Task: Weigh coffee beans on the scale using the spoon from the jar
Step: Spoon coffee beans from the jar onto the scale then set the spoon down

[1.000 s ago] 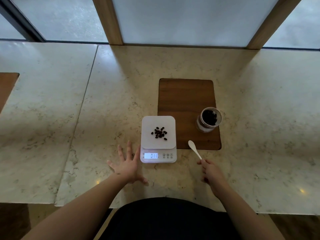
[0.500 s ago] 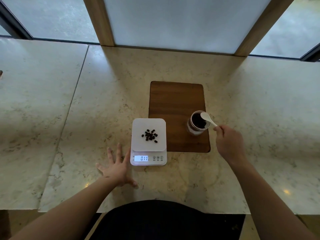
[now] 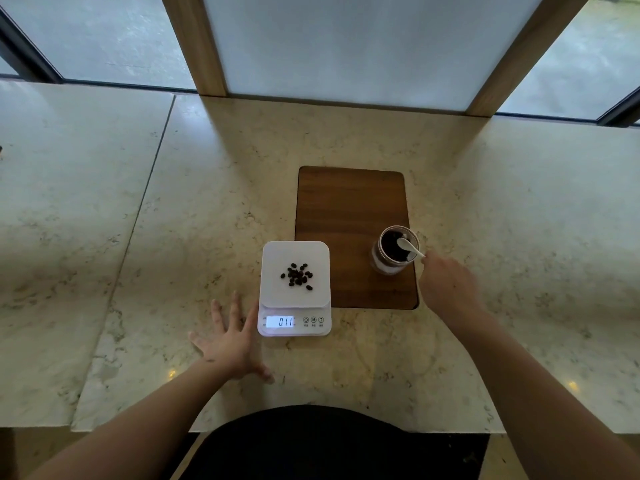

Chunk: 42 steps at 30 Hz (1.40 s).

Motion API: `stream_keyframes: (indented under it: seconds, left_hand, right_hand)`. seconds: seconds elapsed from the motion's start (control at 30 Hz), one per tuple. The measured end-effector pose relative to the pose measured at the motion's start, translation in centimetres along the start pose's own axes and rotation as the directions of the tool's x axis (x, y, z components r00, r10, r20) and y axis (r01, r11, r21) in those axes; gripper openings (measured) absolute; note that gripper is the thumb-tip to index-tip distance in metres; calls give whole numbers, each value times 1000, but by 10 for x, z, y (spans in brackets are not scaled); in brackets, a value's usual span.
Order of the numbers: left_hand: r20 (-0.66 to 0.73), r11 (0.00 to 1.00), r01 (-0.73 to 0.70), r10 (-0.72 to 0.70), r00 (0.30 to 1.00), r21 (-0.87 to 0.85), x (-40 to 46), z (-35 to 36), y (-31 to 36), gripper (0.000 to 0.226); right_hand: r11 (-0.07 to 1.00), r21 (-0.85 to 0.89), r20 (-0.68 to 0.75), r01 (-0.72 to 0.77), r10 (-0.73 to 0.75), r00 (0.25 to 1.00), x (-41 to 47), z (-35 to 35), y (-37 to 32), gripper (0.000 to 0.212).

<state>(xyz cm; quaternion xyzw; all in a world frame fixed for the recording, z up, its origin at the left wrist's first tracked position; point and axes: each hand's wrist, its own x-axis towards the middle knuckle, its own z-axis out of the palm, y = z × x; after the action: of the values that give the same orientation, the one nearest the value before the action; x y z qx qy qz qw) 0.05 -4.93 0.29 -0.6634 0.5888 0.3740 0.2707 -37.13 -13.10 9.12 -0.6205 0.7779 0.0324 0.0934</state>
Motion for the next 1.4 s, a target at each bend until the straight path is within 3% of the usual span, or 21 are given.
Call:
stream_keyframes:
  seconds: [0.3, 0.57, 0.7, 0.97, 1.4]
  left_hand:
    - [8, 1000, -5, 5, 1000, 9, 3, 1, -1, 163]
    - [29, 1000, 0, 0, 1000, 6, 1, 0, 0, 163]
    - [43, 1000, -11, 11, 999, 5, 1, 1, 2, 163]
    - [35, 1000, -3, 3, 999, 9, -1, -2, 1, 162]
    - [43, 1000, 3, -4, 999, 9, 0, -2, 1, 162]
  right_hand:
    - [995, -94, -32, -33, 30, 999, 9, 4, 0, 16]
    - [998, 62, -20, -22, 23, 1000, 24, 19, 3, 28]
    - [982, 173, 63, -70, 60, 996, 32, 18, 3, 25]
    - [786, 535, 277, -310, 183, 943, 40, 15, 4, 27]
    - [646, 625, 405, -439, 213, 889, 41, 24, 6, 31]
